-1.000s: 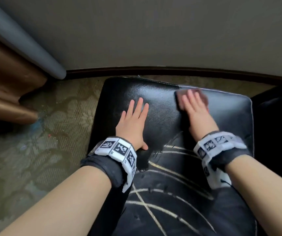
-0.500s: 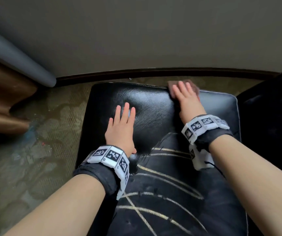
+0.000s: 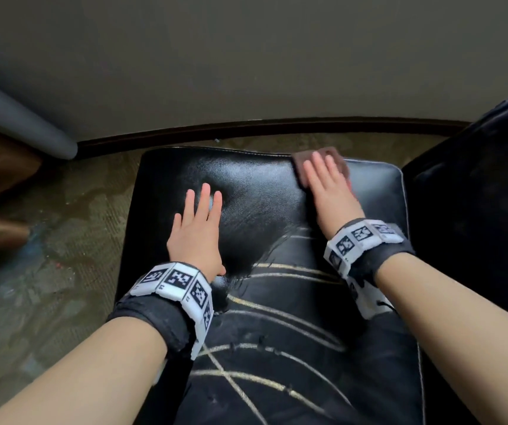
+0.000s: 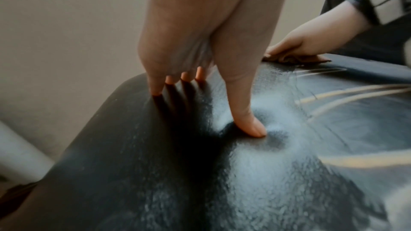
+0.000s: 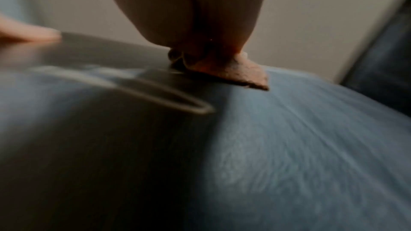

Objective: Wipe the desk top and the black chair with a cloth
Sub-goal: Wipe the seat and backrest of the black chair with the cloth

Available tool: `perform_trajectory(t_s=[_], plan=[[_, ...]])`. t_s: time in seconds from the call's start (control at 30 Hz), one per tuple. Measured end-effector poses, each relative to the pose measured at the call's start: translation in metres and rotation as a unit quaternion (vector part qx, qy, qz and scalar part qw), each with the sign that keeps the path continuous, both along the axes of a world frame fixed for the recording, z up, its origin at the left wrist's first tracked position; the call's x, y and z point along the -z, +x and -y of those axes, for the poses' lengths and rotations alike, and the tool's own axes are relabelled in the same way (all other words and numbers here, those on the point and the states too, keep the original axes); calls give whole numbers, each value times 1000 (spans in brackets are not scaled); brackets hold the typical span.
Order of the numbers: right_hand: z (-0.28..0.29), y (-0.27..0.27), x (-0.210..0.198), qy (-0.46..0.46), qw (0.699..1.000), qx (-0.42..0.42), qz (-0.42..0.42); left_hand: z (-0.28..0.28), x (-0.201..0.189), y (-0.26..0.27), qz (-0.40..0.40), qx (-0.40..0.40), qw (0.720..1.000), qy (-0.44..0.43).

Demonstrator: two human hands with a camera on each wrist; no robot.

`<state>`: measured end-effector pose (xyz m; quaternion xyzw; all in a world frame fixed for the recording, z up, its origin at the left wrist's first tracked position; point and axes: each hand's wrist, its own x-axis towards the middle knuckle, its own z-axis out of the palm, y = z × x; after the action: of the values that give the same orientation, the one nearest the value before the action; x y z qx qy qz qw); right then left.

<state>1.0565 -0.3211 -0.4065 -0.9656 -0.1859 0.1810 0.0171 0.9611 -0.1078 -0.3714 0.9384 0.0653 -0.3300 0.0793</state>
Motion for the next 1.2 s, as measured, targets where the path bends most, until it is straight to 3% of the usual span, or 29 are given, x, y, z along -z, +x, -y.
perform_trajectory(t_s=[0.07,0.13,0.23,0.3,0.37,0.4,0.5,0.63,0.73,0.83,0.9,0.97,1.07,1.2], plan=[[8,10,0,-17,990,142,7,1,1,0,3,-1,1000,1],[-7,7,0,-16,977,212,20,2,2,0,7,-2,1000,5],[-29,-11,-1,-22,989,145,5,2,3,0,7,-2,1000,9],[-17,-15,-6,-2,999,47,4,1,3,-1,6,-2,1000,9],[12,-4,-9,8,1000,4,-1,0,3,-1,4,1,1000,9],[26,3,-11,0,1000,27,-1,0,4,-1,2,4,1000,12],[51,20,-13,-22,979,201,-6,1,4,0,-2,8,1000,22],[25,19,-8,-22,949,316,-10,4,3,1,2,10,999,31],[-2,2,-3,-16,968,252,-10,4,5,0,5,12,999,39],[20,-3,-2,-14,990,141,4,1,6,0,6,5,1000,28],[51,5,-6,-17,984,176,-17,0,5,-1,4,4,1000,21],[68,10,-11,-26,961,274,-29,0,6,0,4,2,1000,22],[52,7,-10,-24,938,344,-25,4,5,1,6,4,999,31],[14,-16,-7,-9,964,265,-6,7,4,0,13,6,999,45]])
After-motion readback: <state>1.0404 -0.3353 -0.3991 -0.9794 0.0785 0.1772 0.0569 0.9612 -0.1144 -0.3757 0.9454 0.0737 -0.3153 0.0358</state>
